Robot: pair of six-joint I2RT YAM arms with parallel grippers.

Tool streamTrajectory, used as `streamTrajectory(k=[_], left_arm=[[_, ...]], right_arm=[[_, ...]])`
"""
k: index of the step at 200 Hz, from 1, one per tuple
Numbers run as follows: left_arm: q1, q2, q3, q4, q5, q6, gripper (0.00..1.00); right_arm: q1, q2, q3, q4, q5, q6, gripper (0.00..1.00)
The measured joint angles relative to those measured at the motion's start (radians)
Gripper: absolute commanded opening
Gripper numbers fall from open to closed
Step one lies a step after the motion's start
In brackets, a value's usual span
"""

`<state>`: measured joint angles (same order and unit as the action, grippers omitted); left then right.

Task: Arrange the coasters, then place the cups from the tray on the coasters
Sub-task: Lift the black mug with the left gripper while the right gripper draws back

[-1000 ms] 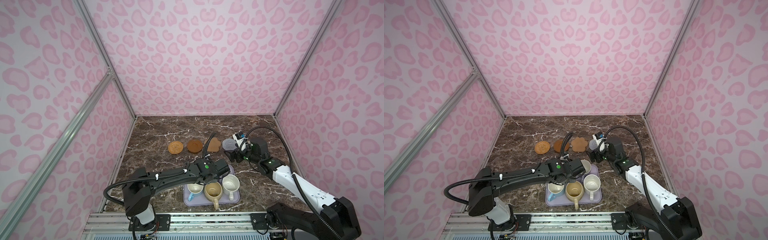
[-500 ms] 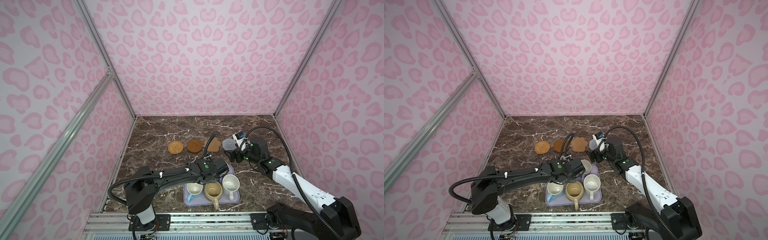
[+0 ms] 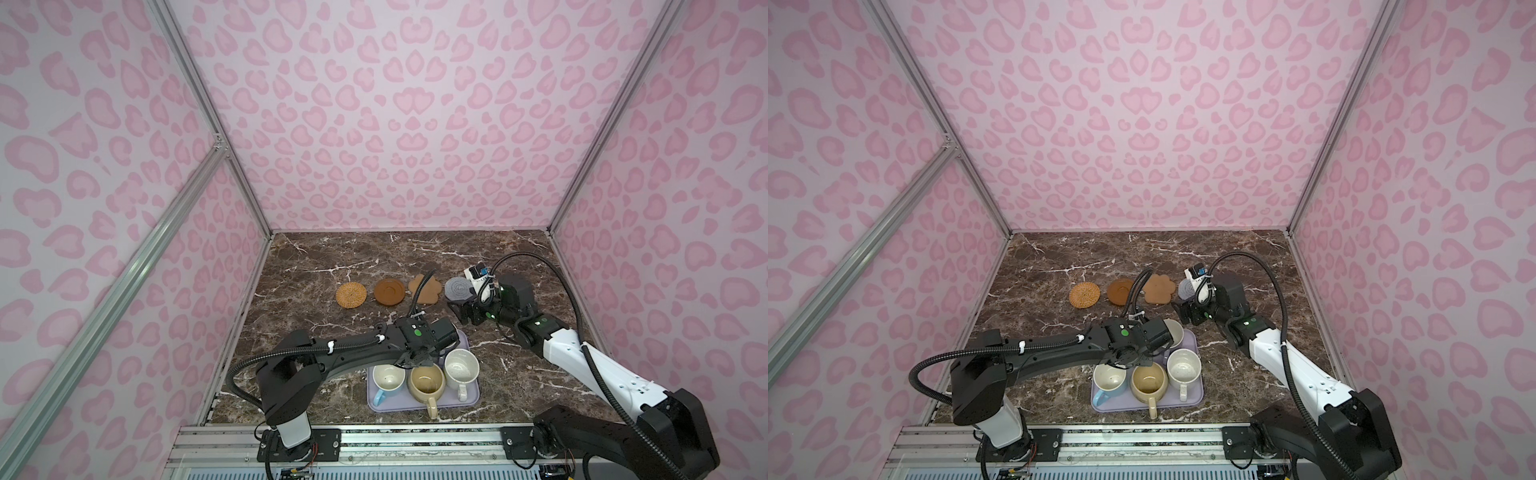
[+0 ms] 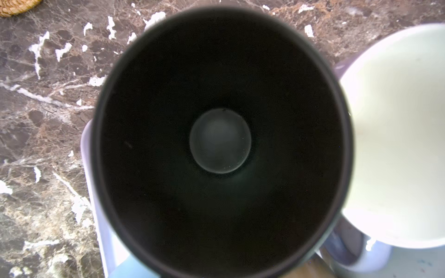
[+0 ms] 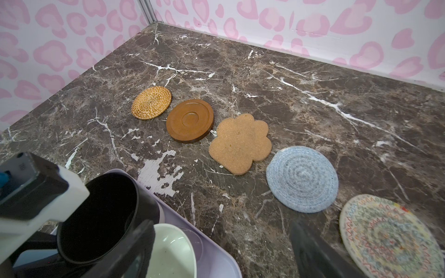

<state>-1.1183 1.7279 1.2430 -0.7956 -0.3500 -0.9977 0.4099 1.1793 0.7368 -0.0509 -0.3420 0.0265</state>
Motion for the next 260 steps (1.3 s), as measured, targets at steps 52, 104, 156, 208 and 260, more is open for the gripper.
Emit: streamTrajectory(k=[52, 104, 156, 208, 260], left_arm=[[0.000, 0.000, 0.001, -0.021, -0.027, 0.000, 0.00], [0.004, -0.045, -0.001, -0.034, -0.045, 0.000, 0.00], [0.004, -0.081, -0.018, -0.038, -0.057, 0.000, 0.00], [0.050, -0.166, -0.018, -0.036, -0.074, 0.064, 0.00], [0.151, -0.269, -0.019, -0.025, -0.084, 0.166, 0.00]], right_arm=[[0.000, 0.006, 0.000, 0.000, -0.002, 0.001, 0.89], [0.000, 0.003, 0.000, 0.001, -0.003, 0.007, 0.89], [0.000, -0.006, 0.000, 0.010, -0.058, 0.007, 0.90], [0.042, 0.003, 0.025, 0.031, -0.156, 0.008, 0.95], [0.120, 0.010, 0.037, 0.049, -0.163, 0.015, 0.96]])
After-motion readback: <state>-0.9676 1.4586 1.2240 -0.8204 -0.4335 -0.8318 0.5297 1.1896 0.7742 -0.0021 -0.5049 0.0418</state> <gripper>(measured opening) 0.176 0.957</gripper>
